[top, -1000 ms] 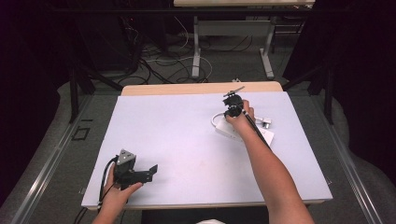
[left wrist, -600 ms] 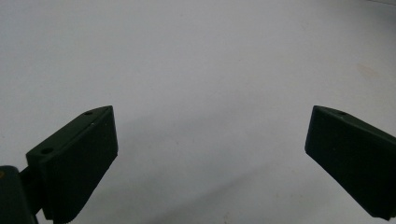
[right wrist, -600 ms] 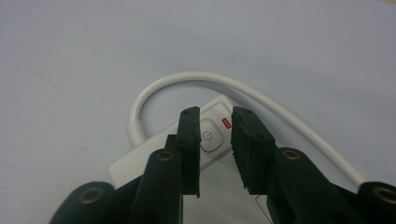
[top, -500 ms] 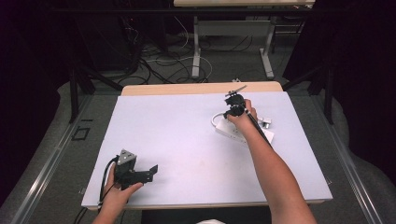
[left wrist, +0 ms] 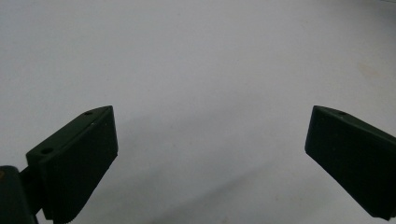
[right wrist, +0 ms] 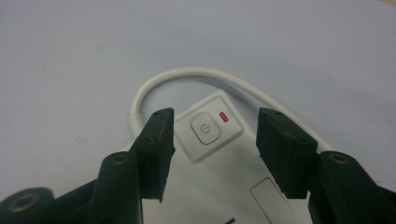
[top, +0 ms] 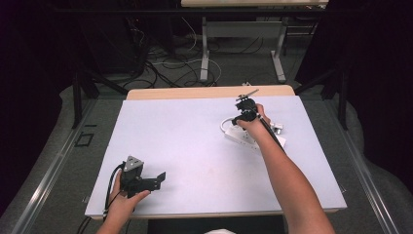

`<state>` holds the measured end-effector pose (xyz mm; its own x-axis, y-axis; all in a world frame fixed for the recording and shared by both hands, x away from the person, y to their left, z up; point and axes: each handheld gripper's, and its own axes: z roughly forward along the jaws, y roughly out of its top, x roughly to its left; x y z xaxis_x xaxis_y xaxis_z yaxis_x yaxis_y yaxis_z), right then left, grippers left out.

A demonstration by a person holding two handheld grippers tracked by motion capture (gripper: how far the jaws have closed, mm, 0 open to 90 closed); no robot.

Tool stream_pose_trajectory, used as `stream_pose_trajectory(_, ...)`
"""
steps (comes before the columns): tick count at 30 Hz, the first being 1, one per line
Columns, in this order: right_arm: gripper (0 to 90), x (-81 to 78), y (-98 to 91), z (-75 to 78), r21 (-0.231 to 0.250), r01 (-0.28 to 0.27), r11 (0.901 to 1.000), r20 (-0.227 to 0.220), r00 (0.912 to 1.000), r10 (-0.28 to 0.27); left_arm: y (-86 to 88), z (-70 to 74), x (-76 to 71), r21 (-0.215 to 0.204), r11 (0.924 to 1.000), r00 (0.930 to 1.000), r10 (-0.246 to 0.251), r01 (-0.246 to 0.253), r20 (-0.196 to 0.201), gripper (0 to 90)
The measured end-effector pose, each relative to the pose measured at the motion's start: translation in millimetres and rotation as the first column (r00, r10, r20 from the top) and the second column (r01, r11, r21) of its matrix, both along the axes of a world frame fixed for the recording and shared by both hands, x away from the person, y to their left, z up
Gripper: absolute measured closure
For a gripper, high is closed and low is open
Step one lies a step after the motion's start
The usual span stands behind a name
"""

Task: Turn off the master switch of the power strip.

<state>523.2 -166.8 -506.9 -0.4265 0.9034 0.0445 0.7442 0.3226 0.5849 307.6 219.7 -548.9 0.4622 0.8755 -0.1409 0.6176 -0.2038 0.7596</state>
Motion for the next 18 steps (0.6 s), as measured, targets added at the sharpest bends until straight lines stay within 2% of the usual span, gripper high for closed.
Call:
stream_pose_trajectory(1,44.3,0.0,-0.8,-0.6,0.006,-0.009,0.9999,0.009,0.9999,0.009,-0.3,-0.3,0.1,0.0,1.0,1.0,0.002,-0.002,0.005,2.5)
stream_pose_trajectory(3,38.7,-1.5,-0.6,0.4,-0.007,0.002,1.0,0.009,1.0,-0.001,-0.9,-0.9,0.2,0.0,1.0,0.9998,0.009,-0.009,0.015,2.5)
stream_pose_trajectory(4,38.8,-2.4,-1.2,0.9,-0.018,-0.01,0.9998,0.014,0.9998,0.01,-0.8,-0.8,0.1,-0.001,1.0,0.9998,0.01,-0.01,0.015,2.5)
stream_pose_trajectory(5,38.8,-3.9,-0.4,1.9,-0.02,-0.011,0.9997,0.006,0.9999,0.012,0.0,-0.4,0.1,0.008,1.0,0.9999,0.003,-0.004,0.012,2.5)
stream_pose_trajectory(6,37.8,-6.3,-1.5,3.7,-0.025,-0.039,0.999,-0.004,0.9993,0.038,0.0,-0.4,0.0,0.007,1.0,0.9999,0.005,-0.005,0.011,2.5)
stream_pose_trajectory(7,37.8,-6.3,-1.5,3.7,-0.025,-0.039,0.999,-0.004,0.9993,0.038,0.0,-0.4,0.0,0.007,1.0,0.9999,0.005,-0.005,0.012,2.5)
stream_pose_trajectory(8,37.0,-7.8,0.3,3.6,-0.004,-0.029,0.9996,-0.002,0.9996,0.029,-0.5,-0.6,0.1,0.002,1.0,0.9999,0.009,-0.009,0.013,2.5)
stream_pose_trajectory(9,35.8,-9.8,0.3,5.5,-0.009,-0.033,0.9994,-0.02,0.9992,0.033,-0.6,-0.7,0.2,0.0,0.9999,0.9999,0.01,-0.01,0.014,2.5)
stream_pose_trajectory(16,27.5,-16.1,-1.2,11.0,-0.011,-0.059,0.9982,0.007,0.9982,0.059,-0.6,-0.1,0.3,0.009,1.0,0.9999,0.0,-0.001,0.014,2.5)
stream_pose_trajectory(17,25.3,-17.2,-0.6,12.4,-0.006,-0.053,0.9986,0.002,0.9986,0.053,-0.7,-0.2,0.2,0.008,1.0,0.9999,0.001,-0.001,0.011,2.5)
stream_pose_trajectory(18,22.9,-17.9,-1.2,13.4,-0.007,-0.044,0.999,0.018,0.9989,0.044,-0.6,-0.2,0.2,0.008,1.0,0.9999,0.002,-0.002,0.01,2.5)
